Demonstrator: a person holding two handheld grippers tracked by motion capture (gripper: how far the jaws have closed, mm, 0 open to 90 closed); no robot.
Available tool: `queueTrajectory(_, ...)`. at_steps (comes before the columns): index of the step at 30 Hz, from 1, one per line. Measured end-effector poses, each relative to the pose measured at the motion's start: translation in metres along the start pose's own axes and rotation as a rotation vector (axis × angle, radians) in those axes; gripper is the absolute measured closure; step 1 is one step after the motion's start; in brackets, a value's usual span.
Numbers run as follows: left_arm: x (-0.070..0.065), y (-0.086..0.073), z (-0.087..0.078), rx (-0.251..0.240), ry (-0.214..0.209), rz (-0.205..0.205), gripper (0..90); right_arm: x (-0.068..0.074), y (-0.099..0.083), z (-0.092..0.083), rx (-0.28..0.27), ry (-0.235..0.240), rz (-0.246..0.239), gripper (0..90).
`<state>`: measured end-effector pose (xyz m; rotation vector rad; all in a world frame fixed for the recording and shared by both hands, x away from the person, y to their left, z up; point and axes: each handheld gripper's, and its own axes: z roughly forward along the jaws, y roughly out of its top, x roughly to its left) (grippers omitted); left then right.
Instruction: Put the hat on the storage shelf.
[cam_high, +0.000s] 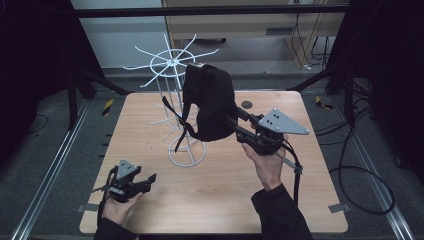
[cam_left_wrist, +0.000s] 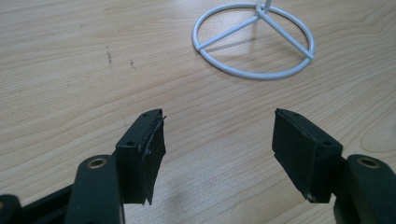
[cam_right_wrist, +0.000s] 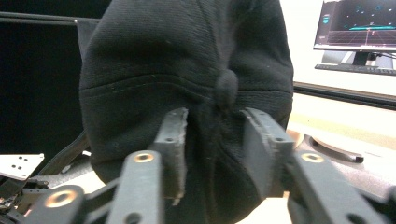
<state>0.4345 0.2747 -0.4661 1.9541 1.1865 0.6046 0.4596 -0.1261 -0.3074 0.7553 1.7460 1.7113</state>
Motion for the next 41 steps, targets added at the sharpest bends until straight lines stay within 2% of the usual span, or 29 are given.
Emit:
queueTrajectory(3, 0.0, 0.0, 0.0, 0.002, 0.0, 0.003, 34.2, -0.004, -0.002, -0.007, 0.001, -0.006, 0.003, 48.7)
queueTrajectory(9, 0.0, 0.0, 0.001, 0.002, -0.001, -0.005, 34.0, -0.012, -0.009, -0.022, 0.017, -0.013, 0.011, 38.3)
queueTrajectory(13, 0.0, 0.0, 0.001, 0.0, 0.002, -0.006, 33.4, -0.016, -0.02, -0.034, 0.04, -0.023, -0.01, 31.2)
queueTrajectory(16, 0.0, 0.0, 0.0, -0.001, 0.0, -0.007, 32.6, -0.021, -0.032, -0.042, 0.061, -0.026, -0.003, 27.8)
queueTrajectory(28, 0.003, -0.001, 0.0, -0.009, 0.001, -0.029, 26.7, -0.047, -0.096, -0.059, 0.254, -0.088, 0.063, 18.1)
queueTrajectory(35, 0.005, -0.002, 0.001, -0.011, -0.005, -0.028, 24.4, -0.062, -0.127, -0.072, 0.341, -0.155, 0.078, 14.6)
queueTrajectory(41, 0.009, -0.004, 0.004, -0.011, -0.009, -0.026, 21.6, -0.074, -0.155, -0.089, 0.417, -0.224, 0.111, 14.3)
